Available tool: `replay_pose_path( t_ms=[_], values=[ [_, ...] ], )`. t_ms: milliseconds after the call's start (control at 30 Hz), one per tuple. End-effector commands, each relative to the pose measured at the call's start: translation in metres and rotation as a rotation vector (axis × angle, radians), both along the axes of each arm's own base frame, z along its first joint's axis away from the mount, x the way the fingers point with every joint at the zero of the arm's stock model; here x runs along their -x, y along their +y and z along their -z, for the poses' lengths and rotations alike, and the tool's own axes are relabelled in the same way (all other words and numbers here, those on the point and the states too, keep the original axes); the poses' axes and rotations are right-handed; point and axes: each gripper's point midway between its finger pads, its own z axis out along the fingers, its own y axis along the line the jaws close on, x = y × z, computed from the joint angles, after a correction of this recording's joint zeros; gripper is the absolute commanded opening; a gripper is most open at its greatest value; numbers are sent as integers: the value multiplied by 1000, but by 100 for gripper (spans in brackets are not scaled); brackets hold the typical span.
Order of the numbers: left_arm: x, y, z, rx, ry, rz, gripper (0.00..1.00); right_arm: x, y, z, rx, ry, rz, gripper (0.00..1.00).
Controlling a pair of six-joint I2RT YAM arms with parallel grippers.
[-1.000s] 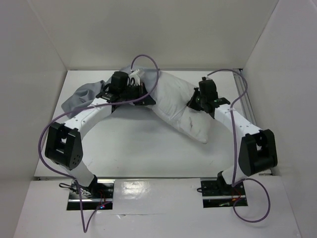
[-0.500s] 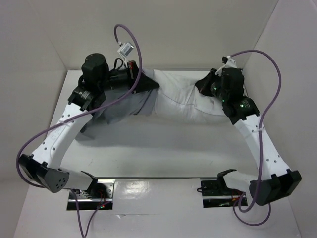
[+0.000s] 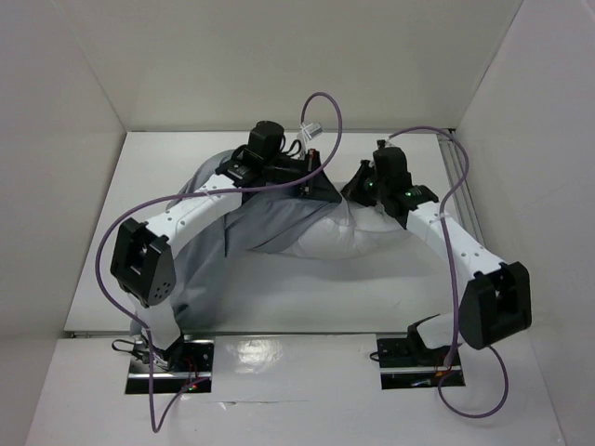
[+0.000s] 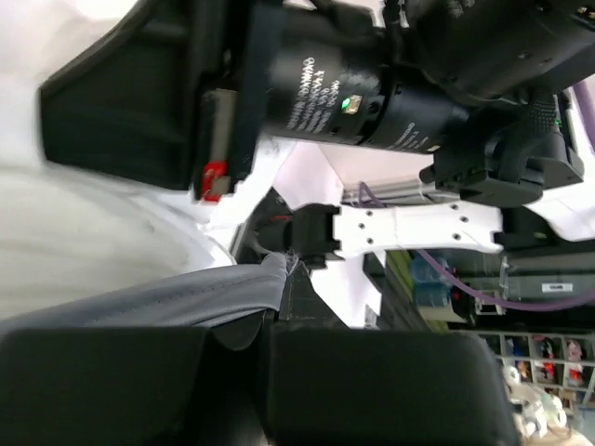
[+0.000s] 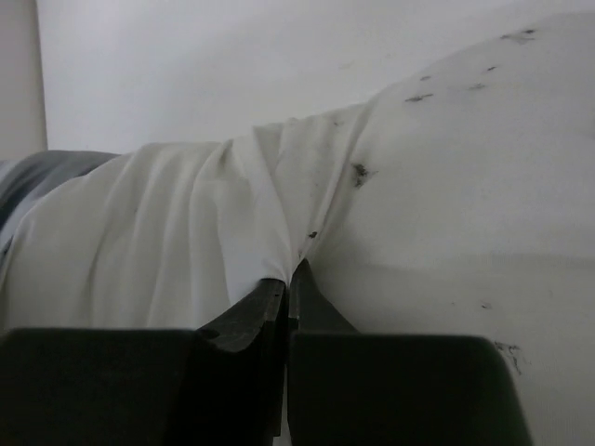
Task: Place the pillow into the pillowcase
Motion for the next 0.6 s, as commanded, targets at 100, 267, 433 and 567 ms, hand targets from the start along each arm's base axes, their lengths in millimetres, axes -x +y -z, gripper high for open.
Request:
replay_pose_path(
  t_ms=[100,267,433,567],
  values=[
    [4,22,-100,134,-265,30,0,16,-2,-118,-70,-276,0,0],
    [10,55,-135,118,-349,-42,0,48,-45,-143,45,-355,103,0],
    [-19,61,-159,143,-436,-76,0,67,-59,-147,4,-459,148,0],
    [-35,41,-177,209,-412,59,0,48,-50,-139,-92,-501,187,0]
  ],
)
